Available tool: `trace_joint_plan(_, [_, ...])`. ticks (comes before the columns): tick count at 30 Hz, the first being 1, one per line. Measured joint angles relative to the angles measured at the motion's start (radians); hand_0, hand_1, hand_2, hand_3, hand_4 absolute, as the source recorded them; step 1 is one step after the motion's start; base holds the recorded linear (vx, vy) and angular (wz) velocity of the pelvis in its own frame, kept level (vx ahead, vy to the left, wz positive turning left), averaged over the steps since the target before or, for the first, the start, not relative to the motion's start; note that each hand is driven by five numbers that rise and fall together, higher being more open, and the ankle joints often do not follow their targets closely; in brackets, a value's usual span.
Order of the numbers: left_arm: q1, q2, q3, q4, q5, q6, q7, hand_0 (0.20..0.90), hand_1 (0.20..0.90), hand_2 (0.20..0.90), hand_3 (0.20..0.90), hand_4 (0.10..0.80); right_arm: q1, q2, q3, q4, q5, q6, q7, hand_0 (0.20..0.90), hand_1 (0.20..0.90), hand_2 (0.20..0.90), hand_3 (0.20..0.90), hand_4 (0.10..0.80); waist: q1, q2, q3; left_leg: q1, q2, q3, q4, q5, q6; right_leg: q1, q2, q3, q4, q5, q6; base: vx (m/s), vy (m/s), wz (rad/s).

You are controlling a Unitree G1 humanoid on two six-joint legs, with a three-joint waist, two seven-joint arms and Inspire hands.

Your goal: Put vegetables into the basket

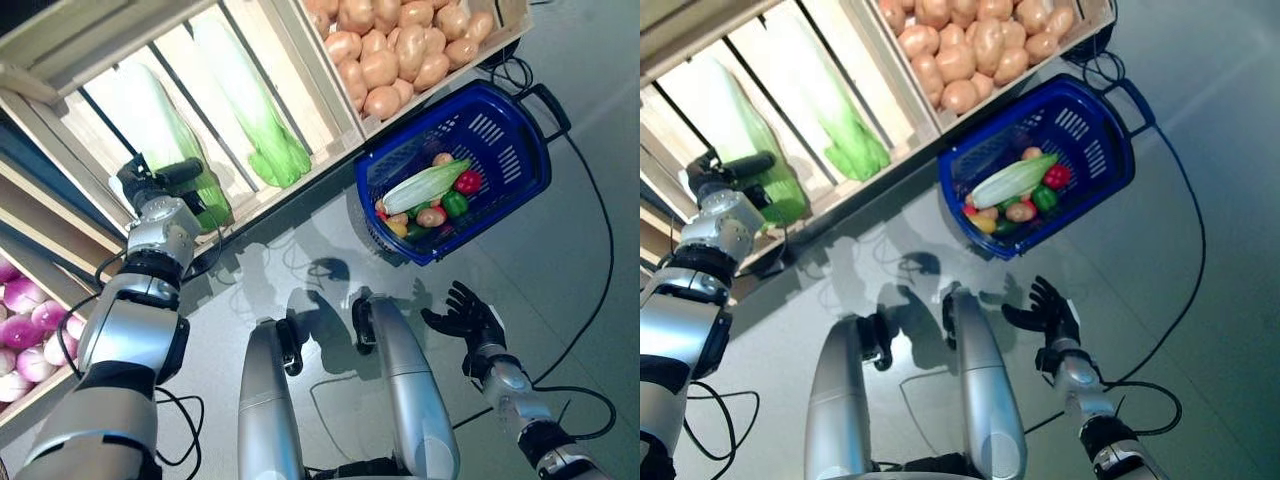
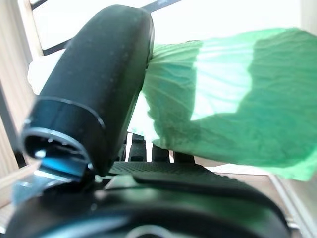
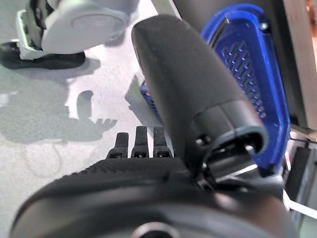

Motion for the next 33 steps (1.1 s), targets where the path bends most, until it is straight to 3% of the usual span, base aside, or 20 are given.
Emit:
trace_joint_plan(10, [0.213,0.008,0.066,-0.262,0.102,-0.015,-0.017,0.3,0.3,0.3,0.3,0.4,0.122,0.023,-0.027,-0.17,-0.006,-0.003,-0.043,0.9,0.9,0.9,0.9,0.8,0.022,0.001,-0.019,0.293,-0.022,0.008,-0.266,0.059,-0.031,0.279,-0.014,-0.021,-0.204,0.015,-0.001,0.105,-0.026,0.06])
trace_joint_plan(13, [0.361,-0.002,0.069,-0.382,0.131,-0.015,-0.043,0.3,0.3,0.3,0.3,0.4,0.145,0.054,-0.05,-0.238,-0.008,-0.006,-0.058,0.9,0.9,0.9,0.9,0.8,0.034,0.01,-0.046,0.417,-0.029,0.009,-0.38,0.08,-0.037,0.398,-0.017,-0.035,-0.298,0.022,-0.001,0.115,-0.032,0.06])
trace_joint_plan(14, [0.409,-0.015,0.067,-0.408,0.135,-0.031,-0.062,0.3,0.3,0.3,0.3,0.4,0.163,0.059,-0.049,-0.261,-0.009,-0.007,-0.058,0.9,0.9,0.9,0.9,0.8,0.051,0.017,-0.102,0.434,-0.032,0.009,-0.416,0.086,-0.037,0.413,-0.018,-0.04,-0.329,0.023,0.0,0.111,-0.026,0.08])
trace_joint_plan(19, [0.589,-0.085,0.088,-0.526,0.228,-0.09,-0.103,0.3,0.3,0.3,0.3,0.4,0.175,0.094,-0.069,-0.352,-0.009,-0.008,-0.071,0.9,0.9,0.9,0.9,0.8,0.083,0.051,-0.188,0.603,-0.047,0.003,-0.607,0.136,-0.029,0.576,-0.024,-0.057,-0.489,0.054,0.019,0.084,-0.054,0.09])
trace_joint_plan(24, [0.731,-0.156,0.082,-0.671,0.339,-0.117,-0.142,0.3,0.3,0.3,0.3,0.4,0.17,0.126,-0.078,-0.392,0.0,-0.015,-0.059,0.9,0.9,0.9,0.9,0.8,0.122,0.061,-0.259,0.757,-0.059,0.0,-0.83,0.226,-0.02,0.717,-0.018,-0.07,-0.681,0.118,0.034,0.048,-0.083,0.07])
trace_joint_plan(26, [0.779,-0.188,0.057,-0.747,0.404,-0.135,-0.152,0.3,0.3,0.3,0.3,0.4,0.171,0.128,-0.081,-0.42,0.067,-0.021,-0.004,0.9,0.9,0.9,0.9,0.8,0.131,0.065,-0.28,0.83,-0.061,-0.008,-0.947,0.279,-0.014,0.796,-0.009,-0.089,-0.793,0.163,0.043,0.008,-0.078,0.15])
trace_joint_plan(30, [0.794,-0.212,0.029,-0.804,0.469,-0.169,-0.215,0.3,0.3,0.3,0.3,0.4,0.153,0.124,-0.082,-0.431,0.134,-0.022,0.201,0.9,0.9,0.9,0.9,0.8,0.155,0.071,-0.339,0.88,-0.063,-0.016,-1.054,0.327,-0.003,0.85,-0.003,-0.092,-0.902,0.211,0.058,0.012,-0.075,0.06])
trace_joint_plan(33, [0.794,-0.214,0.008,-0.843,0.508,-0.18,-0.243,0.3,0.3,0.3,0.3,0.4,0.122,0.119,-0.082,-0.432,0.158,-0.021,0.265,0.9,0.9,0.9,0.9,0.8,0.161,0.076,-0.359,0.911,-0.065,-0.02,-1.105,0.35,0.005,0.894,0.002,-0.096,-0.981,0.247,0.069,0.015,-0.06,0.05])
